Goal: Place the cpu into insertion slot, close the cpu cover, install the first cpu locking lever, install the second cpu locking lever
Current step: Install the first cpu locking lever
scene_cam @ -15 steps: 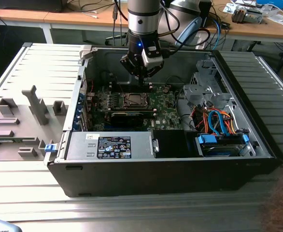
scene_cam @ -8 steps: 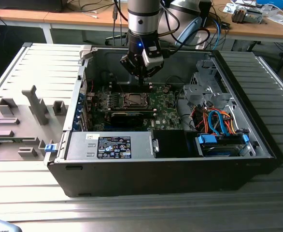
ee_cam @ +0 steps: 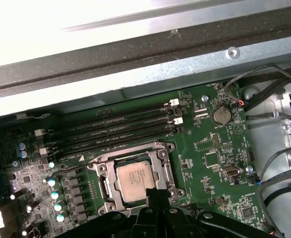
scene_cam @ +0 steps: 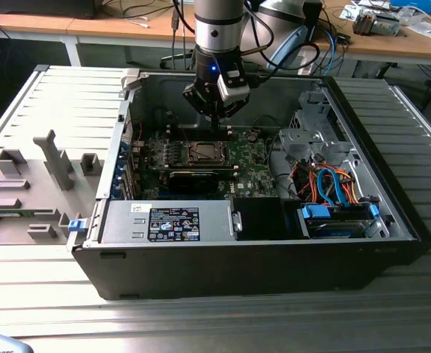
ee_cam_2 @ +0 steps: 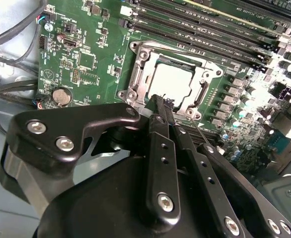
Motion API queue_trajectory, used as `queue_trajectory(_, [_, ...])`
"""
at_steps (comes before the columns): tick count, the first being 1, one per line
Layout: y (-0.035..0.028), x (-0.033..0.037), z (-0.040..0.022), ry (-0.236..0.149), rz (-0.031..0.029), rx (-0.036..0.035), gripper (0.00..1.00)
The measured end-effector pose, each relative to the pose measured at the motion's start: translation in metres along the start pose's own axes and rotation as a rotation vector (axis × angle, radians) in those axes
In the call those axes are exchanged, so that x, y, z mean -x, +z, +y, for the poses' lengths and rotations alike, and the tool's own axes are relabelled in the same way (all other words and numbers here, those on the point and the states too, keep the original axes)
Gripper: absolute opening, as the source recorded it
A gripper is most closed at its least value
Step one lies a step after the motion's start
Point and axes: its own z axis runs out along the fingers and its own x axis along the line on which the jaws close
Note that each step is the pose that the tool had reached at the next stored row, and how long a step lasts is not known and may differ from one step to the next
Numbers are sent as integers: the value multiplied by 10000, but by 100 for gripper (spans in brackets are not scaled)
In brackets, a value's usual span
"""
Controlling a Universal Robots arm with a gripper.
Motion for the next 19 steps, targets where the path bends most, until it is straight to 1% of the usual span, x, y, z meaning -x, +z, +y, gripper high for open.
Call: queue_trajectory(19, [1, 0, 0, -125, -3, 7, 11])
